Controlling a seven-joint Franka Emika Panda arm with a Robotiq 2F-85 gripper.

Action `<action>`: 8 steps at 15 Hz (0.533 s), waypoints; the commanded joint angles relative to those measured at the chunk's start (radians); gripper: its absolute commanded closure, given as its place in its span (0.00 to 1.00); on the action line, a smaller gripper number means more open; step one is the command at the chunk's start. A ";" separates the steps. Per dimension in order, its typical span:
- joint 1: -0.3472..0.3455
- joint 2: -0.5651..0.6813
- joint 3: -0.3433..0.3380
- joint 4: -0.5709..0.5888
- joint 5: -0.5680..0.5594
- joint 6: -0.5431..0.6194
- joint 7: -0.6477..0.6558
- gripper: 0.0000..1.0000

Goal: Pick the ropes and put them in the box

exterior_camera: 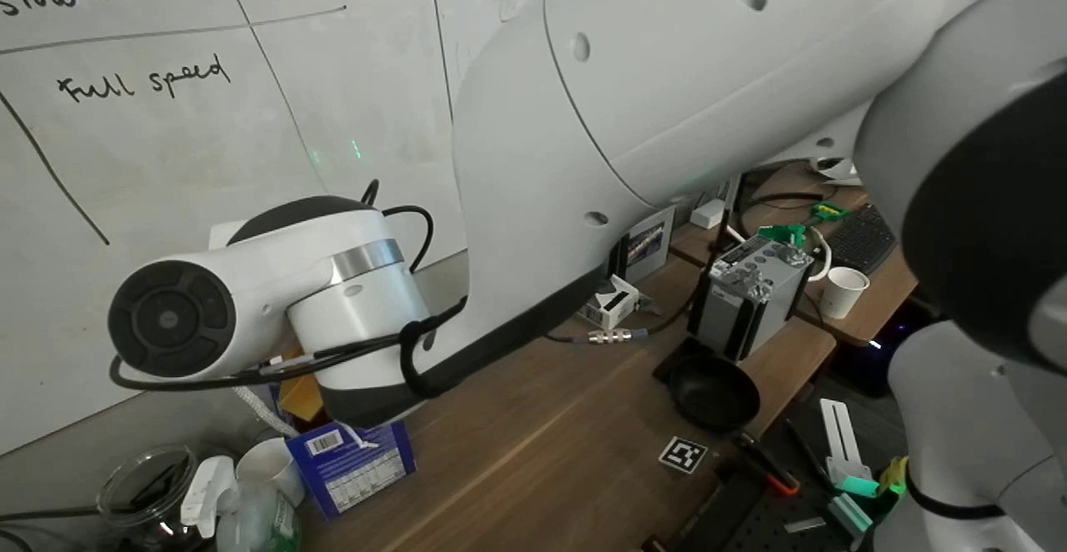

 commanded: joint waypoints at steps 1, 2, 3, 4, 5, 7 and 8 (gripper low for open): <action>-0.171 0.046 0.174 0.148 -0.089 -0.081 0.015 0.96; -0.208 0.060 0.212 0.181 -0.113 -0.100 0.012 0.96; -0.243 0.077 0.245 0.215 -0.138 -0.121 0.011 0.96; -0.274 0.093 0.276 0.248 -0.164 -0.145 0.012 0.96; -0.303 0.108 0.304 0.274 -0.189 -0.161 0.011 0.96; -0.353 0.137 0.354 0.330 -0.227 -0.197 0.007 0.96; -0.372 0.149 0.377 0.352 -0.244 -0.214 0.006 0.96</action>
